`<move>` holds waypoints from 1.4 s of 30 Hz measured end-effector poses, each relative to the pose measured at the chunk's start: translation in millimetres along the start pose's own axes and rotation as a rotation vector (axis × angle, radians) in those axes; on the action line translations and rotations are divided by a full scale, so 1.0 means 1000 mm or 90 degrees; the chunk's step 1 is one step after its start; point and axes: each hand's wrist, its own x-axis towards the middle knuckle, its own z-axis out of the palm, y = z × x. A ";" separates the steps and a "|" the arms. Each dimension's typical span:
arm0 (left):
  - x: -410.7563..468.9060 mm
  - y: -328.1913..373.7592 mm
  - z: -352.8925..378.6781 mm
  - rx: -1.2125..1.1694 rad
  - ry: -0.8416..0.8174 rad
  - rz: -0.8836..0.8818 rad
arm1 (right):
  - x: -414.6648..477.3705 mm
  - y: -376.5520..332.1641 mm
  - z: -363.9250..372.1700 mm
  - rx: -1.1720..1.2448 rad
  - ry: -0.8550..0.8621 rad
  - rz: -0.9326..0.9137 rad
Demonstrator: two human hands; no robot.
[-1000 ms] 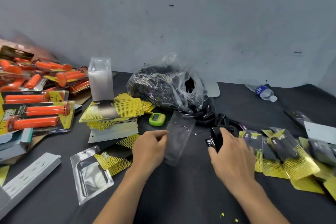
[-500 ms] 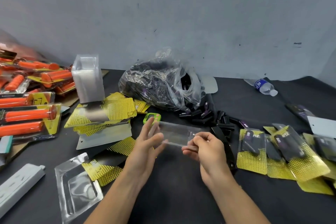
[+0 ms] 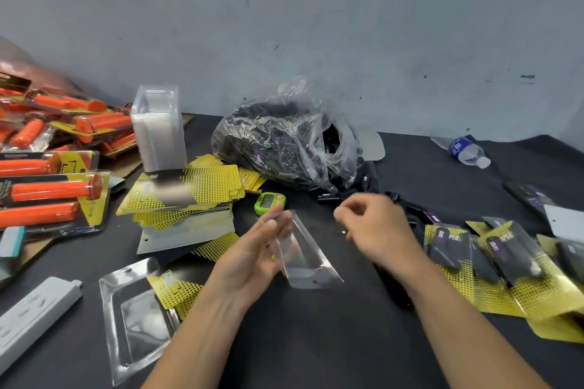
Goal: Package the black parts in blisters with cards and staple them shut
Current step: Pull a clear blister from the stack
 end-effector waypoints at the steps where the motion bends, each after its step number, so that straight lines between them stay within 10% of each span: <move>1: -0.001 -0.001 0.001 0.005 -0.004 -0.008 | 0.016 0.000 -0.005 -0.148 0.035 -0.039; 8: -0.004 -0.002 0.005 0.022 -0.011 -0.012 | 0.081 0.018 0.005 -0.667 -0.288 -0.014; 13: -0.001 -0.006 0.005 0.067 0.005 -0.005 | 0.085 0.008 0.019 -0.709 -0.208 -0.078; 16: -0.002 -0.009 0.002 0.111 0.020 -0.001 | 0.075 -0.002 0.011 -0.556 -0.069 -0.171; 19: -0.002 -0.010 0.006 0.138 0.044 0.018 | 0.041 -0.007 -0.003 -0.044 0.057 -0.135; 24: -0.005 -0.017 0.013 0.199 0.062 0.046 | -0.040 0.013 0.014 0.554 0.025 0.030; 35: -0.005 -0.025 0.016 0.276 0.028 0.045 | -0.054 0.036 0.026 0.420 0.020 0.037; 42: -0.010 -0.032 0.021 0.386 0.069 0.069 | -0.064 0.037 0.030 0.059 0.097 -0.176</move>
